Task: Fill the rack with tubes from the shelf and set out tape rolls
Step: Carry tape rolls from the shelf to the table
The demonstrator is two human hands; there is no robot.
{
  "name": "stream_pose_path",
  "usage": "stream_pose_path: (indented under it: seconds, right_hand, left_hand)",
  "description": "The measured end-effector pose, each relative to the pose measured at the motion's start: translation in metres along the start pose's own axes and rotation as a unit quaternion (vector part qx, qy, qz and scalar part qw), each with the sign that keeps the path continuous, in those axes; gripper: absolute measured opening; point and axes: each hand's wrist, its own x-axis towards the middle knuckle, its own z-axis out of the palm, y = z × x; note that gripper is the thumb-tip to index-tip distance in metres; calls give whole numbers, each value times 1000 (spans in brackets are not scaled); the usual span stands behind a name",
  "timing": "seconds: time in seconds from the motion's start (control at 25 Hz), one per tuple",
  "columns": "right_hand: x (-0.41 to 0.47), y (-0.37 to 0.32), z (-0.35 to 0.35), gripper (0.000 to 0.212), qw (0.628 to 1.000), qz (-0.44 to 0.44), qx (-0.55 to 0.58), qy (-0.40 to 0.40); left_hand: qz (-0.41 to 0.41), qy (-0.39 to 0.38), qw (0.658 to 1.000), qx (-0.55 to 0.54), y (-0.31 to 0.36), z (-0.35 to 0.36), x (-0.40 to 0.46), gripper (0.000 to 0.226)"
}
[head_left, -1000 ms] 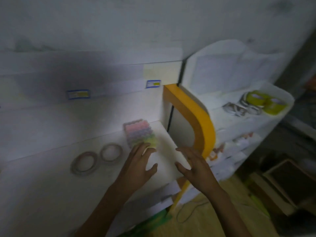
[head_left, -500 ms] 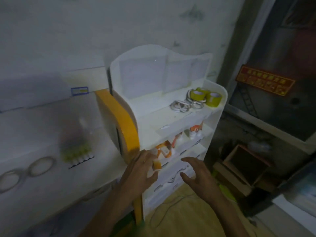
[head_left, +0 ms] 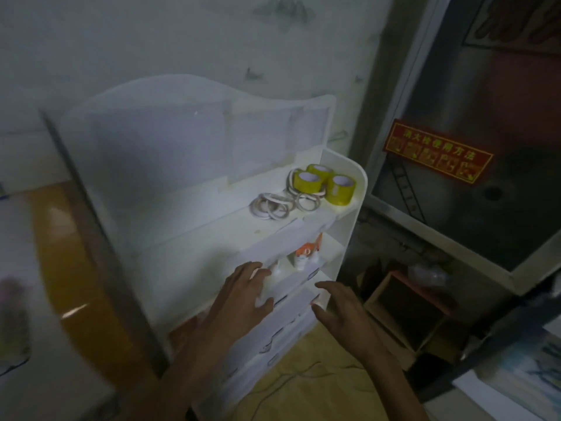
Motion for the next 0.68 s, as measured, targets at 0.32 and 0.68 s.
stream_pose_path:
  seconds: [0.32,0.68]
  right_hand:
    - [139,69,-4,43,999,-1,2,-49]
    - [266,126,19,39,994,-52,31,-87]
  left_hand:
    - [-41,13,999,2,-42,53,108,50]
    - [-98,33,993,56,-85,104,180,49]
